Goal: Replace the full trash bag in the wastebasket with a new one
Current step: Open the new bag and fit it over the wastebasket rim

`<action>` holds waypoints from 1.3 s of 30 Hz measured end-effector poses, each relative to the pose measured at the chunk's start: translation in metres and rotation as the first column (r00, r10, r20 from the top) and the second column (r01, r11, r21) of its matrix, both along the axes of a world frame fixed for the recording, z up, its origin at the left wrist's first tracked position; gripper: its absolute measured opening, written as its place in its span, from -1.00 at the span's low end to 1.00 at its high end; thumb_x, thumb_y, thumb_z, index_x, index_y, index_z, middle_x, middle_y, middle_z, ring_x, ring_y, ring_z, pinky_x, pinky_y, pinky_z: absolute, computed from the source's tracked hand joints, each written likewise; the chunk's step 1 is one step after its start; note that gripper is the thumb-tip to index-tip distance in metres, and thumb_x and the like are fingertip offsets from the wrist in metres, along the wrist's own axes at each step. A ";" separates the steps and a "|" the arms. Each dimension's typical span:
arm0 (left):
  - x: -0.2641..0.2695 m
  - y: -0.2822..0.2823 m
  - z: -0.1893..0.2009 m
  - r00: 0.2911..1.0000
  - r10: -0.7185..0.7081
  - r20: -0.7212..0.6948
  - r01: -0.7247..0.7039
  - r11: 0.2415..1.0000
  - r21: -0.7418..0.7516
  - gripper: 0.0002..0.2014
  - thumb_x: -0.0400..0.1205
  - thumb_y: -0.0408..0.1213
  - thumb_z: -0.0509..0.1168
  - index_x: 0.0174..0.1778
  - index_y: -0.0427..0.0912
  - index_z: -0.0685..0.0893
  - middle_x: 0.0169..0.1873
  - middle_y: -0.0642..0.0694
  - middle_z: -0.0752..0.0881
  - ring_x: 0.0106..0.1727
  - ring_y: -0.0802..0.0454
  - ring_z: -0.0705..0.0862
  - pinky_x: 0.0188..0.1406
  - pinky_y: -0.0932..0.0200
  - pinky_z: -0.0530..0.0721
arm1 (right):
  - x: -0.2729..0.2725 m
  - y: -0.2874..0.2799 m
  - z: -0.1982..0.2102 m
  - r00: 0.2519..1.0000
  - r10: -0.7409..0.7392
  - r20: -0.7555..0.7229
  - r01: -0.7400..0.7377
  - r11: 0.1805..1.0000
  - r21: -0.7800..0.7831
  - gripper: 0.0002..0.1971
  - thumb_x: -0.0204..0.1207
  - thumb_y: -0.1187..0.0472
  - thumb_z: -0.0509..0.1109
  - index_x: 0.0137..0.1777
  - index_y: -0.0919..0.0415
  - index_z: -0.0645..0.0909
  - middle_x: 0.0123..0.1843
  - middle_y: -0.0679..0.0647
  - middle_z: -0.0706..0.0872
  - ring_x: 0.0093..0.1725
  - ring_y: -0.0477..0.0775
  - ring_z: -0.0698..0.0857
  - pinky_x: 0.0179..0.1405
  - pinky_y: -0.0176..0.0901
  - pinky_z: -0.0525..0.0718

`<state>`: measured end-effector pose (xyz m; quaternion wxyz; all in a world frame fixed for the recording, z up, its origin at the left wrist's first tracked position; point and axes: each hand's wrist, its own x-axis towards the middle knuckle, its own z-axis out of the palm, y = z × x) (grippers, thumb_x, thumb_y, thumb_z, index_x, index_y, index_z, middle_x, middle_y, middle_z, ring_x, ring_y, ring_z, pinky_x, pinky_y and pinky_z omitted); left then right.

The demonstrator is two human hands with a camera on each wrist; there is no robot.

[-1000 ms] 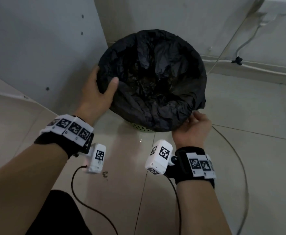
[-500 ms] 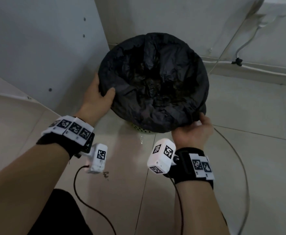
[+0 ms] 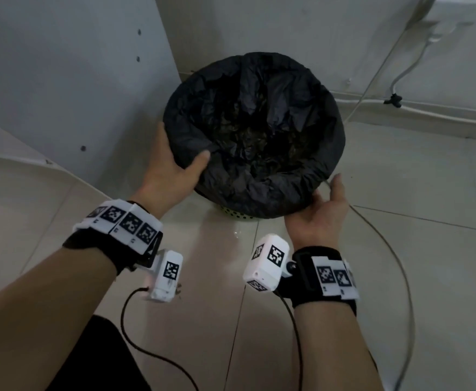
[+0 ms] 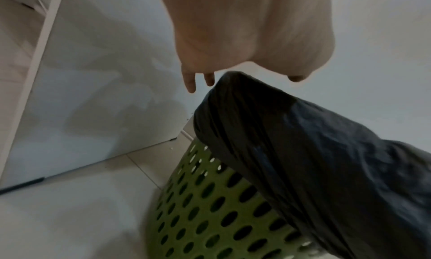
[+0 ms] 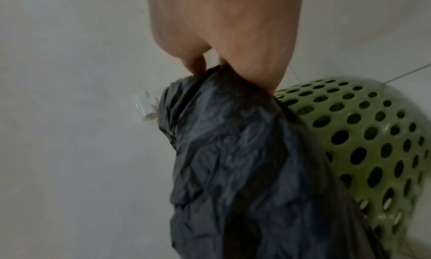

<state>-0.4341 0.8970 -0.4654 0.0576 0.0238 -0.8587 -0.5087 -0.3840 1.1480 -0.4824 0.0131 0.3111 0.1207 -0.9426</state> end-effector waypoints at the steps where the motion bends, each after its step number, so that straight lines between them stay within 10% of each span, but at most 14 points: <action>1: -0.001 0.000 -0.002 0.998 -0.054 -0.026 0.053 0.998 -0.038 -0.14 0.53 0.09 0.40 0.70 0.05 0.14 0.64 -0.01 0.38 0.65 0.07 0.38 0.63 -0.16 0.41 | 0.001 0.000 0.004 0.998 0.049 -0.027 -0.048 0.998 0.043 -0.48 0.63 -0.03 0.33 0.46 0.31 0.55 0.38 0.30 0.69 0.40 0.34 0.65 0.50 0.29 0.48; 10: -0.022 -0.013 0.009 0.974 0.189 0.122 -0.197 0.979 0.058 -0.18 0.58 0.16 0.39 0.69 -0.10 0.26 0.53 -0.01 0.51 0.51 0.02 0.55 0.50 0.04 0.54 | 0.003 -0.021 -0.003 0.987 0.128 -0.101 -0.130 0.991 -0.010 -0.46 0.27 0.50 0.35 0.32 0.35 0.66 0.44 0.33 0.63 0.34 0.31 0.67 0.34 0.26 0.61; 15: -0.023 0.002 0.002 0.995 0.059 0.077 -0.064 0.996 0.061 -0.25 0.56 -0.09 0.28 0.71 -0.02 0.22 0.59 -0.04 0.48 0.58 0.01 0.47 0.62 -0.13 0.44 | 0.005 -0.016 0.006 0.999 0.037 0.024 -0.038 0.998 0.045 -0.76 0.53 0.30 0.22 0.10 0.24 0.67 0.18 0.24 0.73 0.14 0.27 0.72 0.31 0.16 0.63; 18: -0.030 -0.007 0.005 0.994 0.045 0.101 -0.052 0.997 0.063 -0.26 0.51 -0.05 0.24 0.69 -0.03 0.30 0.56 -0.04 0.52 0.57 0.00 0.50 0.59 -0.18 0.48 | -0.004 -0.011 0.001 1.000 -0.008 0.027 0.006 0.998 0.058 -0.67 0.75 0.24 0.09 0.34 0.28 0.62 0.36 0.23 0.68 0.36 0.24 0.64 0.47 0.13 0.52; 22: -0.028 0.002 0.012 0.985 0.086 0.148 -0.107 0.985 0.137 -0.46 0.68 0.01 0.23 0.60 -0.04 0.47 0.47 -0.02 0.62 0.48 0.02 0.59 0.54 -0.11 0.54 | -0.012 -0.018 0.003 0.986 0.086 0.144 -0.102 0.988 0.113 -0.67 0.72 0.31 0.08 0.30 0.31 0.64 0.26 0.28 0.73 0.25 0.27 0.69 0.11 0.13 0.66; 24: -0.022 0.010 0.019 0.923 0.248 0.293 -0.326 0.910 0.256 -0.39 0.69 0.32 0.07 0.49 0.00 0.59 0.29 0.02 0.74 0.29 0.03 0.71 0.33 -0.05 0.69 | -0.009 -0.013 -0.004 0.989 0.050 0.140 -0.079 0.973 0.215 -0.76 0.64 0.29 0.14 0.07 0.23 0.66 0.07 0.19 0.73 0.05 0.17 0.72 0.14 0.07 0.71; 27: 0.003 0.021 0.018 0.738 0.281 0.613 -0.647 0.551 0.527 -0.57 0.75 0.10 0.06 0.22 -0.15 0.65 -0.02 -0.07 0.78 -0.01 -0.08 0.76 -0.18 0.00 0.76 | 0.000 0.005 -0.004 0.990 0.018 0.142 -0.048 0.975 0.216 -0.83 0.61 0.13 0.30 0.01 0.16 0.69 0.00 0.14 0.72 0.05 0.19 0.72 0.31 0.11 0.66; 31: 0.029 0.030 0.005 0.751 0.058 0.658 -0.601 0.475 0.644 -0.81 0.69 -0.31 0.18 0.11 -0.15 0.68 -0.05 -0.13 0.77 0.02 -0.13 0.74 -0.20 -0.04 0.84 | -0.002 0.022 -0.007 0.996 0.009 0.094 -0.029 0.976 0.217 -0.58 0.51 0.24 0.35 0.38 0.24 0.63 0.06 0.14 0.77 0.04 0.15 0.73 0.34 0.00 0.65; 35: 0.027 0.024 -0.006 0.793 0.094 0.602 -0.608 0.171 0.775 -0.67 0.74 -0.53 -0.03 0.25 -0.28 0.59 0.15 -0.23 0.70 0.07 -0.09 0.71 0.29 -0.04 0.73 | -0.014 0.013 0.014 0.981 0.113 0.159 -0.171 0.888 0.426 -0.55 0.59 0.28 0.43 0.48 0.28 0.55 0.44 0.05 0.64 0.29 -0.26 0.56 -0.05 -0.66 0.51; 39: 0.025 0.017 -0.007 0.742 0.168 0.649 -0.670 0.223 0.709 -0.63 0.76 -0.19 0.00 0.15 -0.25 0.69 0.06 -0.19 0.81 0.12 -0.18 0.75 0.14 -0.18 0.73 | -0.021 0.019 -0.005 0.947 0.098 0.305 -0.294 0.640 0.710 -0.62 0.52 0.03 0.38 0.27 0.20 0.69 0.28 0.13 0.77 0.40 0.05 0.64 0.16 -0.24 0.55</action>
